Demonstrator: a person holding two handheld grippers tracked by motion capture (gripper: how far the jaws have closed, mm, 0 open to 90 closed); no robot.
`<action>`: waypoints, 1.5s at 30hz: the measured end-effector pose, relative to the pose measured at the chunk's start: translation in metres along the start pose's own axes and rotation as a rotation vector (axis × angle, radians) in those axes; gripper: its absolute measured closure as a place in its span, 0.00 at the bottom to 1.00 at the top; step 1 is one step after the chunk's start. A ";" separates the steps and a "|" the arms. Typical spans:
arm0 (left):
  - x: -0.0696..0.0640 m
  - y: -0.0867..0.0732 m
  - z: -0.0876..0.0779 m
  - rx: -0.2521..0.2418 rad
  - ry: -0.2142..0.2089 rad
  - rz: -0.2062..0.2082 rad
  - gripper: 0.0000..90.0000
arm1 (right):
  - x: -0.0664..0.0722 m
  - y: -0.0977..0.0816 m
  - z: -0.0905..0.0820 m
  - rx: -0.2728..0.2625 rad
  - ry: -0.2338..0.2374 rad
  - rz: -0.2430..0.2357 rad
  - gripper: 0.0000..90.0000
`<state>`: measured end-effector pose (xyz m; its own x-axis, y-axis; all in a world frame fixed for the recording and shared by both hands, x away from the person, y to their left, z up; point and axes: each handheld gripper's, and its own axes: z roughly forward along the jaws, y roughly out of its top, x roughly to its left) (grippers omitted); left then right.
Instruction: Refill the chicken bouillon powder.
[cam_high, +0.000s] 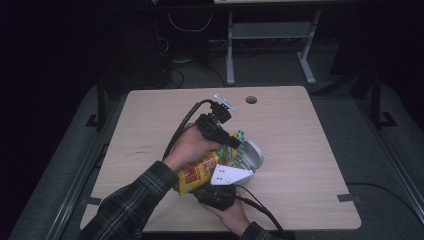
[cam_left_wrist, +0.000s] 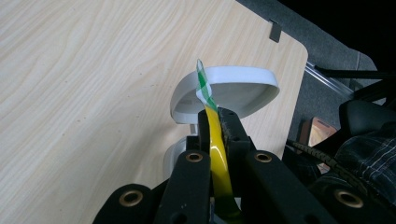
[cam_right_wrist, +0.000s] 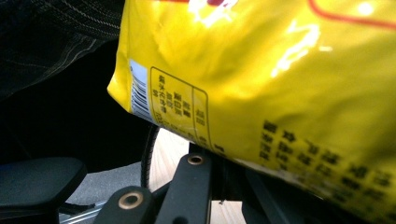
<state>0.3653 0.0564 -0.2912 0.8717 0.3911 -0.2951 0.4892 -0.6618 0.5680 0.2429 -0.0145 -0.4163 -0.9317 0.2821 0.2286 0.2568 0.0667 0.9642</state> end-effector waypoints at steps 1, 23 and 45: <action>0.000 0.000 0.000 0.000 0.001 -0.001 1.00 | 0.000 0.000 0.000 0.000 0.000 0.000 1.00; -0.001 0.001 0.002 0.002 0.003 0.002 1.00 | 0.001 0.002 -0.001 -0.011 0.004 0.004 1.00; -0.001 0.001 0.002 0.001 0.003 -0.003 1.00 | 0.001 0.002 0.000 -0.015 0.005 0.001 1.00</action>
<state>0.3646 0.0544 -0.2919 0.8700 0.3952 -0.2949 0.4922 -0.6608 0.5666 0.2419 -0.0144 -0.4143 -0.9328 0.2774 0.2301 0.2537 0.0519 0.9659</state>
